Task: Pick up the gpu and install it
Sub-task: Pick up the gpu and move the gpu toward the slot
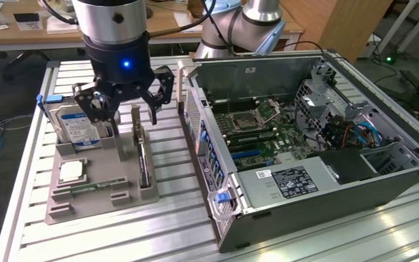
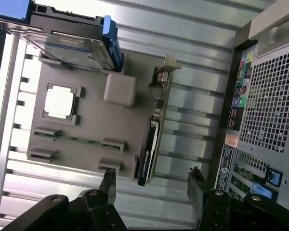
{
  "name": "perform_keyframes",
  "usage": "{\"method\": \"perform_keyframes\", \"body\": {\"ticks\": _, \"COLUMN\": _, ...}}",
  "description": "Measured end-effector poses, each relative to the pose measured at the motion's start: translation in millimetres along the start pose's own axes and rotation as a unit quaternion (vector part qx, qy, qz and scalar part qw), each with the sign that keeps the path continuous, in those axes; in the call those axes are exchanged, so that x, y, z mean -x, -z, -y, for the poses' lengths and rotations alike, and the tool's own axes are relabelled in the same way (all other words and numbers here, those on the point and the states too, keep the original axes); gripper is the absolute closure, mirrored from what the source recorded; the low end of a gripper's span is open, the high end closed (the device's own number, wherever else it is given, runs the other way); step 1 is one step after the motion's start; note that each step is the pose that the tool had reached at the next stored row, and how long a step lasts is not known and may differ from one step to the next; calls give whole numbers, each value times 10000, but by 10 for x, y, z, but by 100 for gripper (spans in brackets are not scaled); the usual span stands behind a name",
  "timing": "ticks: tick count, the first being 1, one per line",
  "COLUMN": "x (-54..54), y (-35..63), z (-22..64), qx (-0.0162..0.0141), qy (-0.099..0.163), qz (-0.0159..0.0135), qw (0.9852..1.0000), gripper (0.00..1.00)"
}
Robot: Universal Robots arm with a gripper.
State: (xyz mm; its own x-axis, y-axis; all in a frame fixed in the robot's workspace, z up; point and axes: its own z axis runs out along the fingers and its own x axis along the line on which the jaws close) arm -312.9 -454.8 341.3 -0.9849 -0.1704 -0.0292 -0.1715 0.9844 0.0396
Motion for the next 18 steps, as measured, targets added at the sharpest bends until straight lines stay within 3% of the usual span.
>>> {"method": "perform_keyframes", "body": {"ticks": 8, "x": 4, "y": -133, "z": -56, "qx": -20, "qy": -221, "qz": -41, "qw": 9997, "gripper": 29}}
{"method": "perform_keyframes", "body": {"ticks": 18, "x": 6, "y": -280, "z": -92, "qx": -65, "qy": -286, "qz": -56, "qw": 9996, "gripper": 29}}
